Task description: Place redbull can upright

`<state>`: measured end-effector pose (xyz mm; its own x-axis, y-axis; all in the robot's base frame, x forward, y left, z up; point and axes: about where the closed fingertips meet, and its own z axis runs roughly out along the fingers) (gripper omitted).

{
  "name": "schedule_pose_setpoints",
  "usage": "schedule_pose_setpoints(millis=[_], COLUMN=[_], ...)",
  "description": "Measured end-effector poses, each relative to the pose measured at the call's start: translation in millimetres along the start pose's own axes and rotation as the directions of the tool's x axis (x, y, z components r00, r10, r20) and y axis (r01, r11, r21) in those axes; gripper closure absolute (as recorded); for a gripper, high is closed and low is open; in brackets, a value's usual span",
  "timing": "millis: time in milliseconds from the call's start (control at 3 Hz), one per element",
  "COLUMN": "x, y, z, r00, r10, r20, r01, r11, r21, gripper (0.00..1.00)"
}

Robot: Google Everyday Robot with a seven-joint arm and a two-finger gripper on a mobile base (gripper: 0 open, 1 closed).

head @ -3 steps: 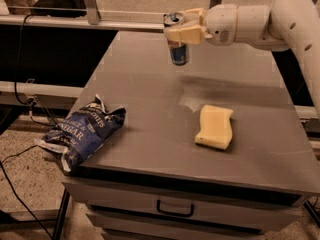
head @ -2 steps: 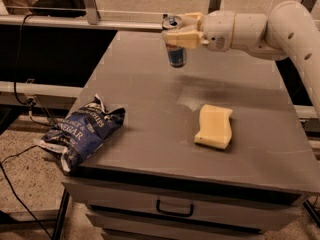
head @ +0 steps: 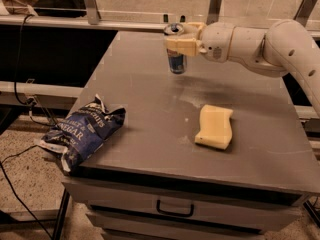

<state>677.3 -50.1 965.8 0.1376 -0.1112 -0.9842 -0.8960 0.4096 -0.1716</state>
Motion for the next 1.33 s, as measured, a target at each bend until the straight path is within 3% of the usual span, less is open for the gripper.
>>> schedule_pose_setpoints(millis=[333,667,1000,1333], x=[13.6,29.9,39.1,39.0], y=[-7.0,-14.6,-16.6,-17.3], z=[-4.7,-13.9,-18.6,-25.1], r00=[0.996,0.982,0.98,0.983], r10=[0.088,0.18,0.192,0.171], r20=[-0.026,-0.06,-0.053,-0.072], r01=[-0.087,-0.176,-0.189,-0.168], r11=[0.9954,0.9821,0.9805,0.9845], r21=[0.041,0.067,0.053,0.051], gripper=[0.38,0.07,0.0,0.0])
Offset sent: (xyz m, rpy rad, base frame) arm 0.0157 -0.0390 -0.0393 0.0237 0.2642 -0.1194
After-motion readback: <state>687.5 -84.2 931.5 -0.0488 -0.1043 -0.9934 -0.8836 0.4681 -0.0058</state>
